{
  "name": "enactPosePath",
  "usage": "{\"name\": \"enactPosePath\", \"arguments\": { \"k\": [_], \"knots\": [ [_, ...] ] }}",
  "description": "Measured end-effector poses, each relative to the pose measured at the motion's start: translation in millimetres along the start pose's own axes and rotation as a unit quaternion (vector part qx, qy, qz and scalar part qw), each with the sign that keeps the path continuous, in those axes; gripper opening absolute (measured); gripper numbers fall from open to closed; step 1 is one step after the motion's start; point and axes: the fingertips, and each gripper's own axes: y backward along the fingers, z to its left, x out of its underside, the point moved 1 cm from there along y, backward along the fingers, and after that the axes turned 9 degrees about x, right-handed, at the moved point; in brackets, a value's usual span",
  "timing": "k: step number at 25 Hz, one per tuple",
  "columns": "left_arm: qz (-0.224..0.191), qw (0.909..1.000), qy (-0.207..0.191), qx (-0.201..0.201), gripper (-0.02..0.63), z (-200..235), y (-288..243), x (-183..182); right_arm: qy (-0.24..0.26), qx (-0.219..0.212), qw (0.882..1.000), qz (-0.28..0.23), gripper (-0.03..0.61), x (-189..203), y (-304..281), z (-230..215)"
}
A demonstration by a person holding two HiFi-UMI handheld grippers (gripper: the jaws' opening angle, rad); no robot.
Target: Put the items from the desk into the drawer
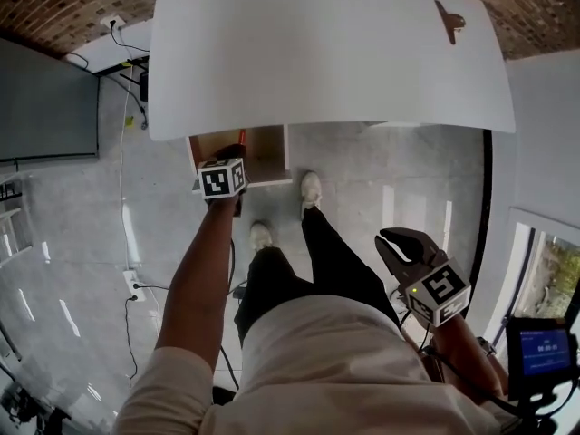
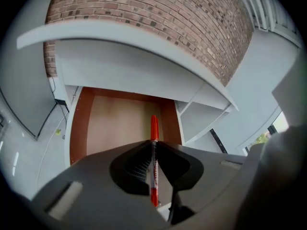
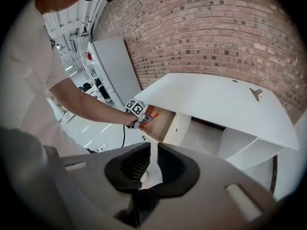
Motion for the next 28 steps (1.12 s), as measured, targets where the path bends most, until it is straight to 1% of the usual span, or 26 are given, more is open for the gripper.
{"name": "enactPosePath", "arguments": {
  "k": [2, 4, 7, 10, 14, 17, 21, 25, 28],
  "knots": [
    [-0.004, 1.0000, 0.008, -0.002, 0.049, 14, -28, 5, -0.003, 0.004, 1.000, 0.009, 0.044, 11, -13, -9],
    [-0.006, 0.9999, 0.012, -0.004, 0.049, 21, -44, 5, -0.011, 0.009, 1.000, 0.016, 0.044, 8, -15, -12],
    [-0.002, 0.9998, 0.020, -0.008, 0.049, 35, -56, -1, -0.042, 0.001, 0.999, 0.022, 0.044, 10, -11, -7],
    [0.005, 0.9993, 0.035, -0.012, 0.050, 45, -68, 0, -0.047, 0.000, 0.998, 0.030, 0.044, 12, -8, -1],
    [0.018, 0.9986, 0.050, -0.008, 0.051, 51, -82, 3, -0.063, 0.013, 0.997, 0.045, 0.044, 20, -3, -2],
    [0.031, 0.9974, 0.064, -0.010, 0.051, 57, -88, 11, -0.075, 0.019, 0.996, 0.051, 0.044, 21, 0, -1],
    [0.047, 0.9960, 0.073, -0.022, 0.054, 65, -90, 12, -0.076, 0.024, 0.996, 0.046, 0.044, 21, 2, -3],
    [0.054, 0.9960, 0.067, -0.025, 0.097, 64, -94, 9, -0.077, 0.028, 0.996, 0.041, 0.044, 19, -5, -7],
    [0.049, 0.9965, 0.061, -0.030, 0.100, 56, -86, 7, -0.070, 0.023, 0.997, 0.027, 0.044, 13, -12, -6]
  ]
}}
